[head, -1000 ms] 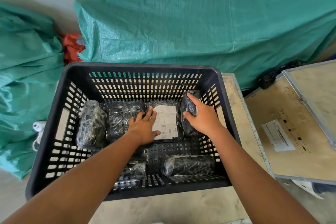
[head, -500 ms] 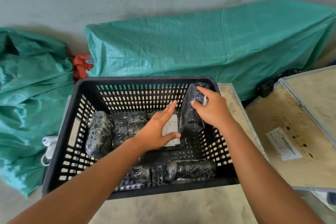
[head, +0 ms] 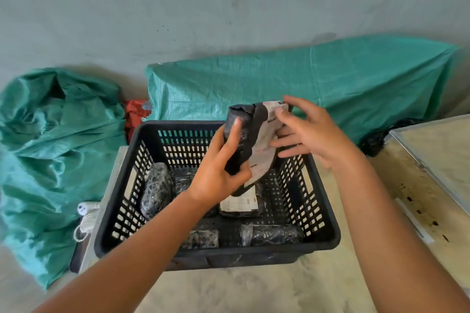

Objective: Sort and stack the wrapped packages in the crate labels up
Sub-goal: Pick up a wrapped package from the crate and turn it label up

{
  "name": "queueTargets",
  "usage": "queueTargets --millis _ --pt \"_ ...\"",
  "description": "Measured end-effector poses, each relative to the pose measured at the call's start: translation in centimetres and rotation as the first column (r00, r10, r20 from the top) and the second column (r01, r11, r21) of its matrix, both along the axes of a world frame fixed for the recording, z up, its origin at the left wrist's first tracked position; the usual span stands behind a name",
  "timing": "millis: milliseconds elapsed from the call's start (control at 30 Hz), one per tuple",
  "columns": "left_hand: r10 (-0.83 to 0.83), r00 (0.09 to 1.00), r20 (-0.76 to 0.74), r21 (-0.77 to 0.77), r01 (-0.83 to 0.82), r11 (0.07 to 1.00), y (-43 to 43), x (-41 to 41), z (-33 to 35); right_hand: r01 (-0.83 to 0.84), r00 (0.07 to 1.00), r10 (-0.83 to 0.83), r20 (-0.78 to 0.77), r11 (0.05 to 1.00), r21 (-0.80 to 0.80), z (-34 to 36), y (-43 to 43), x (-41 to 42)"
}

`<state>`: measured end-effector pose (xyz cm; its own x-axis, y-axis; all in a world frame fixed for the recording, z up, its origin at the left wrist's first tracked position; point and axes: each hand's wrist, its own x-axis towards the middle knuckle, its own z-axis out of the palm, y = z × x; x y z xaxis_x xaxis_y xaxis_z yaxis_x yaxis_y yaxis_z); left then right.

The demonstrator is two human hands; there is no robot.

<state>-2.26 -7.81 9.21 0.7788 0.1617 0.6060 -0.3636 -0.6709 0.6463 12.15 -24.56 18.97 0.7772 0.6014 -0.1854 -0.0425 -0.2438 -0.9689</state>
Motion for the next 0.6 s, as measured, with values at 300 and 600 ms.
queueTargets --millis 300,600 --pt "-0.110 0.992 -0.068 -0.479 0.064 0.875 2.1 -2.5 4.1 -0.159 0.876 0.169 0.453 0.985 -0.059 -2.8 -1.7 -1.6" --pt "-0.187 0.916 -0.356 -0.594 -0.067 0.801 3.7 -0.1 2.7 -0.237 0.938 0.254 0.238 0.967 -0.098 -6.7 -0.2 -0.1"
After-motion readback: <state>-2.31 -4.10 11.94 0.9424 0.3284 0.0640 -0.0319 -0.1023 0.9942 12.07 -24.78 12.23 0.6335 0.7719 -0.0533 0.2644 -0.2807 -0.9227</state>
